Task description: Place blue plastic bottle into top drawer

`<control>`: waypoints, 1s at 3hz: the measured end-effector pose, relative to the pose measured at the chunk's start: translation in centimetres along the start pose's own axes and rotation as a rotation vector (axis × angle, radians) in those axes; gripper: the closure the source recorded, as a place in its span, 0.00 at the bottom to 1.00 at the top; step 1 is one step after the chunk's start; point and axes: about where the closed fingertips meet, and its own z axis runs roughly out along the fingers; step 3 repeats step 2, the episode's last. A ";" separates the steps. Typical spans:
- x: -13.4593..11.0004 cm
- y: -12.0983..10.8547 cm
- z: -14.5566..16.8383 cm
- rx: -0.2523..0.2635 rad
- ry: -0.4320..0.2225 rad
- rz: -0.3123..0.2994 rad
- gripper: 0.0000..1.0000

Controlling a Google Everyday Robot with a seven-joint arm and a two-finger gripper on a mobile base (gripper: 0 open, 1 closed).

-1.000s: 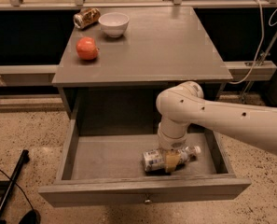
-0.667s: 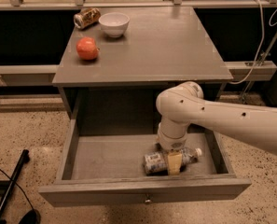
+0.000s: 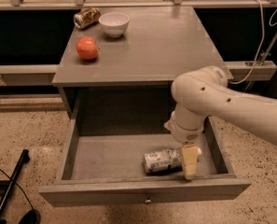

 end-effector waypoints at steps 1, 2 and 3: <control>2.1 0.9 -5.9 0.025 0.012 -0.006 0.00; 2.1 0.9 -5.9 0.025 0.012 -0.006 0.00; 2.1 0.9 -5.9 0.025 0.012 -0.006 0.00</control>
Offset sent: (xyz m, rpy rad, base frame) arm -0.0040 -0.0235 0.0477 -0.0046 -0.0240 -0.0016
